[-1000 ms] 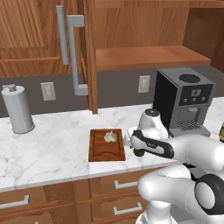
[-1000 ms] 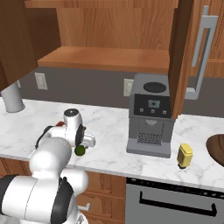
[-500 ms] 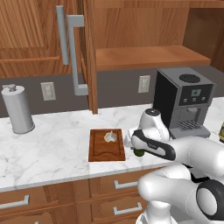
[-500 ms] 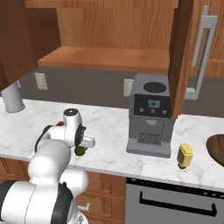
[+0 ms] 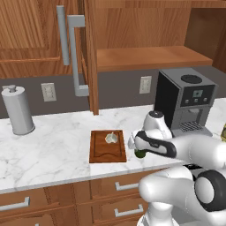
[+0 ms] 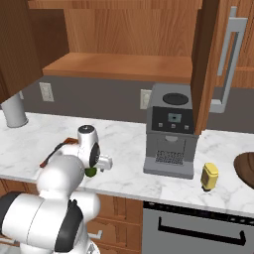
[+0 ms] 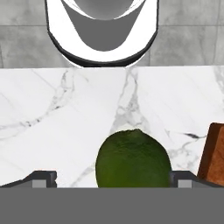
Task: Open the cabinet. Place the bowl and condiment on the counter. Then place the lime and garlic on the cutting board.
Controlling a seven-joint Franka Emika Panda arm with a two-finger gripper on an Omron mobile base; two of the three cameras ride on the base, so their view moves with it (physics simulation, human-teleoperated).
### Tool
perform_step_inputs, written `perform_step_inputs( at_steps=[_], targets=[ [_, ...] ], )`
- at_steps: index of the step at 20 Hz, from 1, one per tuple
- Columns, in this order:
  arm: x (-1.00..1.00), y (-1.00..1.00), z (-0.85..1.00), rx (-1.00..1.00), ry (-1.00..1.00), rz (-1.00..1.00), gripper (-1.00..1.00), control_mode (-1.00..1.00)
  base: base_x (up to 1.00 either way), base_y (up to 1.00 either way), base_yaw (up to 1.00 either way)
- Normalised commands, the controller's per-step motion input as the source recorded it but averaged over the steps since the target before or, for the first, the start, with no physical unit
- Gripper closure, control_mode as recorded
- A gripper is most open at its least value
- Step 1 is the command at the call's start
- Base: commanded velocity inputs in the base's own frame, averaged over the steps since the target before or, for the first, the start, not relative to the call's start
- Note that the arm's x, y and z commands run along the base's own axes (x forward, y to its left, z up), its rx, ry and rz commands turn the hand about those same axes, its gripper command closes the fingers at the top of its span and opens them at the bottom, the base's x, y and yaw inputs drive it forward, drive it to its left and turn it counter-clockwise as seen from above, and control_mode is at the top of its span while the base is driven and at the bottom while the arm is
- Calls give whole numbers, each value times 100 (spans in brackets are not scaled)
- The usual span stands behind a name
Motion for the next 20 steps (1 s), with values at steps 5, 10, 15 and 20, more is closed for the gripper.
perform_step_inputs(
  at_steps=[5, 10, 15, 20],
  targets=[
    [0, 1, -26, 0, 0, 0, -100, -100, 0, 0, 0],
    [0, 12, -22, 0, 0, 1, -100, -100, 0, 0, 0],
    [-7, 7, -26, 2, 0, 0, -100, -100, 0, 0, 0],
    [-21, 5, -22, 2, 0, 0, -100, -100, 0, 0, 0]
  ],
)
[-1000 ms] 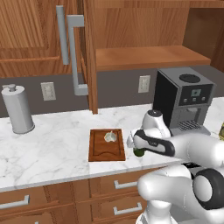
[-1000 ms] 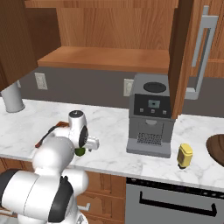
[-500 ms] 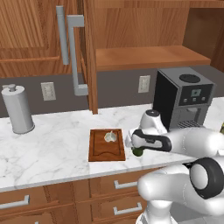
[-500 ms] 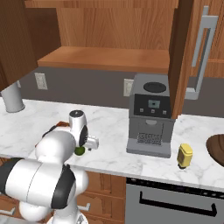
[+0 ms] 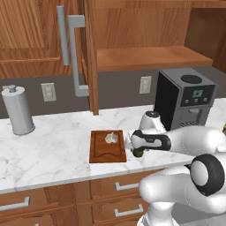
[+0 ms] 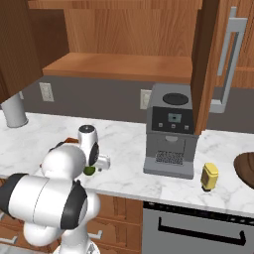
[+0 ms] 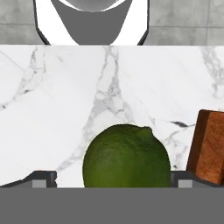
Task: Open the cabinet. Place the bowl and condiment on the counter. Then place the lime and garlic on the cutting board.
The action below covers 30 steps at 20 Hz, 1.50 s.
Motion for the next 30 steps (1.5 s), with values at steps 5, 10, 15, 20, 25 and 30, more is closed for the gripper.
perform_step_inputs(
  at_steps=[5, 10, 15, 20, 25, 30],
  targets=[
    [-33, 10, -25, 1, 0, 0, -100, -100, 0, 0, 0],
    [-11, 20, -28, 0, 0, 0, 100, -100, 0, 0, 0],
    [0, 3, -17, 0, 0, 0, 100, -100, 0, 0, 0],
    [-7, 2, -7, 0, -1, 0, 100, -100, 0, 0, 0],
    [-19, 1, 28, 0, -8, 0, 100, -100, 0, 0, 0],
    [-14, 13, 27, 0, -3, 0, 100, -100, 0, 0, 0]
  ],
)
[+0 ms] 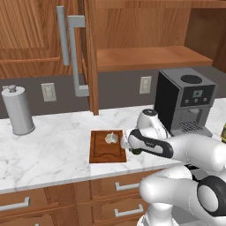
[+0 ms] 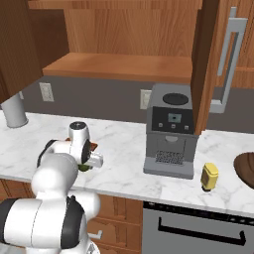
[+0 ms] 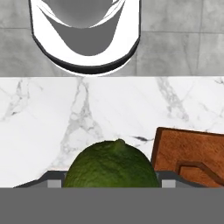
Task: Open the cabinet. Place the bowl and condiment on the counter. Then place the lime and garlic on the cutting board.
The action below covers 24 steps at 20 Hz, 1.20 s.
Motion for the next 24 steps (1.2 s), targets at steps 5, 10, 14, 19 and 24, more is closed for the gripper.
perform_step_inputs(
  at_steps=[5, 10, 14, 19, 24],
  targets=[
    [0, 22, 5, 0, 0, 2, 100, -100, 0, 0, 0],
    [1, 18, 0, 0, 0, 3, 100, -100, 0, 0, 0],
    [4, 13, 1, 0, 0, 2, 100, -100, 0, 0, 0],
    [9, 12, 0, 1, 0, 2, 100, -100, 0, 0, 0],
    [18, 14, 0, 2, 0, 3, 100, -100, 0, 0, 0]
  ],
)
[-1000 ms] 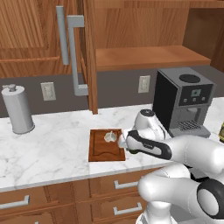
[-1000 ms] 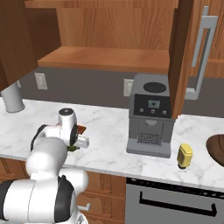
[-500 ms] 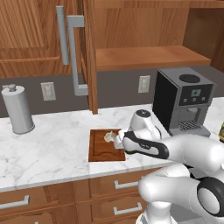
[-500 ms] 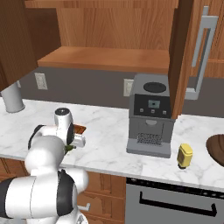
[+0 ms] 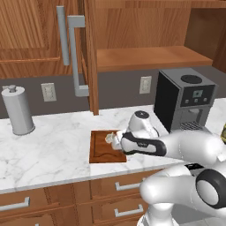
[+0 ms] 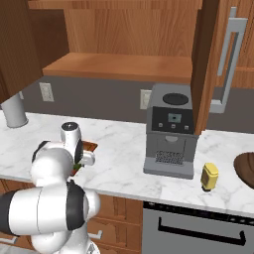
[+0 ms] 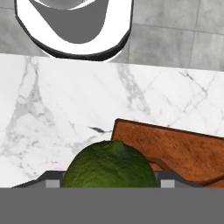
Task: Open the cabinet. Place the bowl and condiment on the counter. Then place the lime and garlic on the cutting board.
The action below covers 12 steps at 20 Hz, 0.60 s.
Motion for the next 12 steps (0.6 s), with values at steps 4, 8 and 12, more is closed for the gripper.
perform_step_inputs(
  at_steps=[4, 8, 12],
  targets=[
    [18, 18, 0, 1, 0, 3, 100, -100, 0, 0, 0],
    [14, 22, -9, 0, 0, 3, 100, -100, 0, 0, 0],
    [16, 25, -14, 0, 1, 3, 100, -100, 0, 0, 0]
  ],
)
